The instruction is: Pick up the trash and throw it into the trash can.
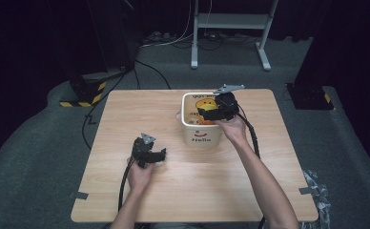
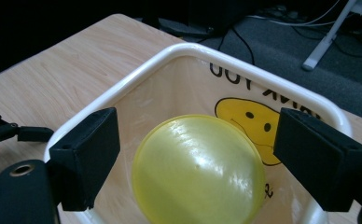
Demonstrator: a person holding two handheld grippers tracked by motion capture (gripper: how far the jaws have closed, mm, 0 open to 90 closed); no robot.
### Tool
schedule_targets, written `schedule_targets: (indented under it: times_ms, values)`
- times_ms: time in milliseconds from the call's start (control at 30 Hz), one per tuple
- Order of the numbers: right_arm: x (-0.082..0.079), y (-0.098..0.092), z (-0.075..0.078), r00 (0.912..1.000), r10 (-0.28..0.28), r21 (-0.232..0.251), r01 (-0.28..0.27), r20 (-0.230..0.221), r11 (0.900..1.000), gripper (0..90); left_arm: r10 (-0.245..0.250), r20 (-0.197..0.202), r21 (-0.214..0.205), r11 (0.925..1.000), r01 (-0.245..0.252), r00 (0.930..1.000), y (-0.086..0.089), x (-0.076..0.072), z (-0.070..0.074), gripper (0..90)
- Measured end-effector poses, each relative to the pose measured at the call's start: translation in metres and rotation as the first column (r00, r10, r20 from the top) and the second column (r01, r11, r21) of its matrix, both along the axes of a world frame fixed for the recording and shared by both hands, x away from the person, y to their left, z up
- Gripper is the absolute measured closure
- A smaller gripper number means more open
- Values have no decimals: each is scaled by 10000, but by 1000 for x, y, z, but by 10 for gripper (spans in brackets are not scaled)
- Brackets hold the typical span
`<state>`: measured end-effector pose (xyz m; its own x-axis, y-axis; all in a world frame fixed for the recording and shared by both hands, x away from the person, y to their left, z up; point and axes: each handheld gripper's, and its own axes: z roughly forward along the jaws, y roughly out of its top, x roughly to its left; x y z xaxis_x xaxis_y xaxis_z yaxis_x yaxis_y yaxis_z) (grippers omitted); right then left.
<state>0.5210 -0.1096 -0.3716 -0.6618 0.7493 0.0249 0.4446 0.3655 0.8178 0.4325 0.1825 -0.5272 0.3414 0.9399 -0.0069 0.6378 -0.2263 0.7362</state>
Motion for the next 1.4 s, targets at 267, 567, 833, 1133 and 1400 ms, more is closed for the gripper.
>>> schedule_targets:
  times_ms: [267,567,833,1133,1400]
  values:
    - [-15,-17,14,9994,-101,534,83,335,9985,164,-5,4,2,10000,5,10000,0,0,0,196]
    - [-31,-31,21,9981,-190,648,152,590,9978,172,-8,17,25,10000,7,10000,0,0,0,196]
    - [-44,-49,21,9967,-261,984,184,768,9950,177,-2,21,19,10000,2,10000,0,0,0,196]
    - [-59,-76,15,9945,-593,1508,458,863,9875,184,-8,18,29,10000,8,10000,0,0,0,196]
    - [-67,-91,10,9938,-767,1735,618,808,9829,185,-6,20,26,10000,6,10000,0,0,0,196]
